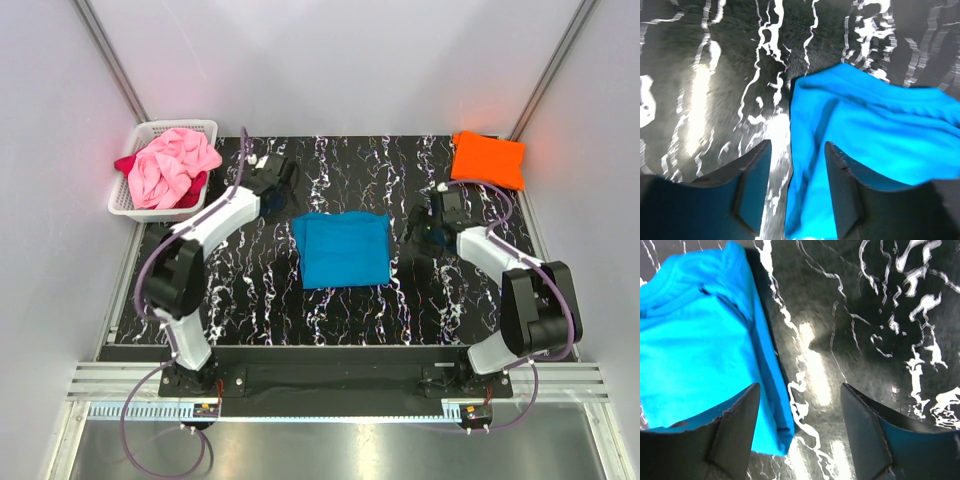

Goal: Fold and stack the t-shirts
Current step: Fold the tshirt, then neatly place the folded tshirt to the corner

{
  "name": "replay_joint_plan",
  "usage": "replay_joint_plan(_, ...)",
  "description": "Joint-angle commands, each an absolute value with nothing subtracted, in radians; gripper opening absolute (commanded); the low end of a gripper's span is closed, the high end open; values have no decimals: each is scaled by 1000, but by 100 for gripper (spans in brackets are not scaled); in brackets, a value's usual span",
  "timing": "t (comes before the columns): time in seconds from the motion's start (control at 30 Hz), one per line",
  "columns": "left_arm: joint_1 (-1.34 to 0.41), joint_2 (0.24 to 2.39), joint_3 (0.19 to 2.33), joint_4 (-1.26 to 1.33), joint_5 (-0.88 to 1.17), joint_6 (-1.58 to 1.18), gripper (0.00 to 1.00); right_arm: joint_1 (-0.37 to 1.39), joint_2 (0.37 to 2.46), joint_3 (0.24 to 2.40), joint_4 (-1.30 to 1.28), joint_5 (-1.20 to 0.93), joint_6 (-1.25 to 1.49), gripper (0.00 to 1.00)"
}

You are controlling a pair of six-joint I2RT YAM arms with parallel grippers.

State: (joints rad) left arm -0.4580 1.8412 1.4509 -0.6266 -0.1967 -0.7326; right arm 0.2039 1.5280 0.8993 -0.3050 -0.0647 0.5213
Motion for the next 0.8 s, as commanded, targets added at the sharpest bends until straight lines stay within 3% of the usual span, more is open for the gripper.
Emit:
replay_joint_plan(0.0,-454,1706,1360,-583,-232,-727,54,134,1486,822,-145,-262,541,73)
replay_joint_plan(0.2,-439,1553,1175,-482,-80,-752,61,68,1537,724,116,-573,626,74)
replay_joint_plan(0.3,-437,1504,1121,-453,-38,-749,63,64,1581,716,185,-630,661,73)
replay_joint_plan(0.63,-436,1476,1046,-439,15,-733,68,63,1721,752,203,-640,634,70)
replay_joint_plan(0.77,-436,1482,1046,-439,21,-732,68,64,1756,804,89,-598,575,66)
